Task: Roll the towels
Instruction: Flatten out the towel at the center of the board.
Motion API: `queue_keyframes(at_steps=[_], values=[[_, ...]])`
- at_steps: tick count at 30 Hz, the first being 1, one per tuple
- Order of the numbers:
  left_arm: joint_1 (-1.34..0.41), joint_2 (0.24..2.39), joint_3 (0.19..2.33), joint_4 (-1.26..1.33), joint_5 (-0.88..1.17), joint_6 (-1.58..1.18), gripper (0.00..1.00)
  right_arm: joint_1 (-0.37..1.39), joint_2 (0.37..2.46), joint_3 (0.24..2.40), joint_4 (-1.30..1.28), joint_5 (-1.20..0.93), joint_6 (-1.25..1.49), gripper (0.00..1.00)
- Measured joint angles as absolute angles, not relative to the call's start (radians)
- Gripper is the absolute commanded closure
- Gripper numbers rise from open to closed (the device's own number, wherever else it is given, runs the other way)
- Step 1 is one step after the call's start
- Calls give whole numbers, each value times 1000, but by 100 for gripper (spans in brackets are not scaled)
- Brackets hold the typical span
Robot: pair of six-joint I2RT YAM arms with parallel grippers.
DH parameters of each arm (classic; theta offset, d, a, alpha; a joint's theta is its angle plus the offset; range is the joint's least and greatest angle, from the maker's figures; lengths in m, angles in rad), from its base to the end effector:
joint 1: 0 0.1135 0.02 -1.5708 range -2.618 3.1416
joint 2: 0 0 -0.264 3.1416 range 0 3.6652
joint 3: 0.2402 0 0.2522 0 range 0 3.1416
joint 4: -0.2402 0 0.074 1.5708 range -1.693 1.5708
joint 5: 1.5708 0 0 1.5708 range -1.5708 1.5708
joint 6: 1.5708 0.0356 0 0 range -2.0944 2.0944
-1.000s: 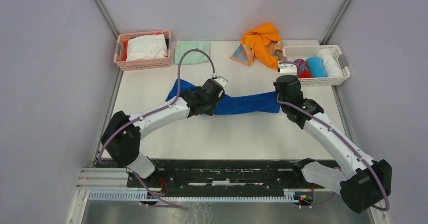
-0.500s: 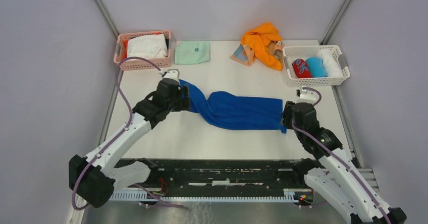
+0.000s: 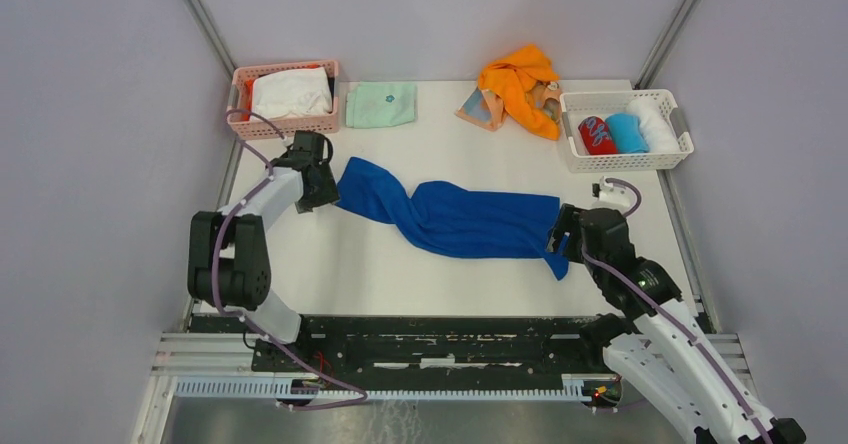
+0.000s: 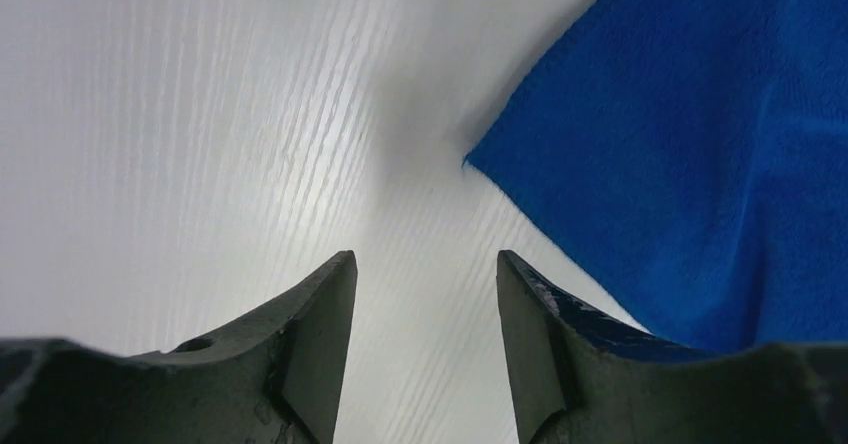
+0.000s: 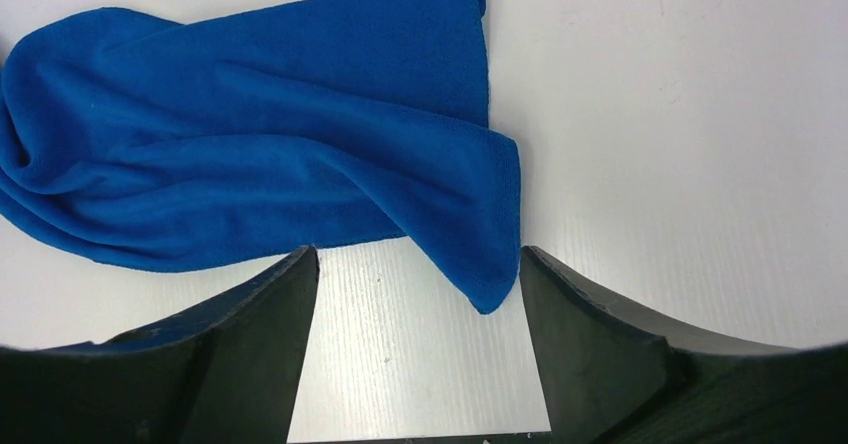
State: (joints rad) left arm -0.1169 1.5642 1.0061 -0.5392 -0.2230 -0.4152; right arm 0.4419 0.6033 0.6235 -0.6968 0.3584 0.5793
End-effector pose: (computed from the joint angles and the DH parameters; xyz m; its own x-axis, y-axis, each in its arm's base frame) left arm 0.3062 -0.0280 0.2019 -0.8143 -0.3005 -0.4967 -0.3441 0.9389 -0.0038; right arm 0.1228 0.0443 0.2610 -0.5575 0.3034 -0.7727 0.1816 0.9529 0.2430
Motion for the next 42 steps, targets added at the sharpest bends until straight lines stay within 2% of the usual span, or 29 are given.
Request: queue_keyframes(at_steps=[7,11,15,20,22,24,31,38,42], values=[[-89,1752,1158,-522,-169,-398,48,442,610,624,-689,359,560,16],[-80,1804,1187,-522,-140,-386,48,442,607,624,-689,359,551,15],[-77,1846,1193,-523,-126,-371,54,442,601,624,-689,359,549,14],[-74,1880,1223,-522,-106,-346,73,442,606,623,-688,359,549,13],[-74,1888,1232,-522,-99,-339,87,442,615,623,-689,359,550,12],[-73,1890,1234,-517,-93,-333,97,442,628,623,-690,360,553,11],[-72,1851,1210,-541,-137,-332,97,442,738,627,-705,370,590,9],[-72,1611,1125,-590,-235,-333,97,442,990,656,-761,387,698,15],[-72,1558,1097,-599,-250,-333,97,429,1056,656,-773,395,738,22]])
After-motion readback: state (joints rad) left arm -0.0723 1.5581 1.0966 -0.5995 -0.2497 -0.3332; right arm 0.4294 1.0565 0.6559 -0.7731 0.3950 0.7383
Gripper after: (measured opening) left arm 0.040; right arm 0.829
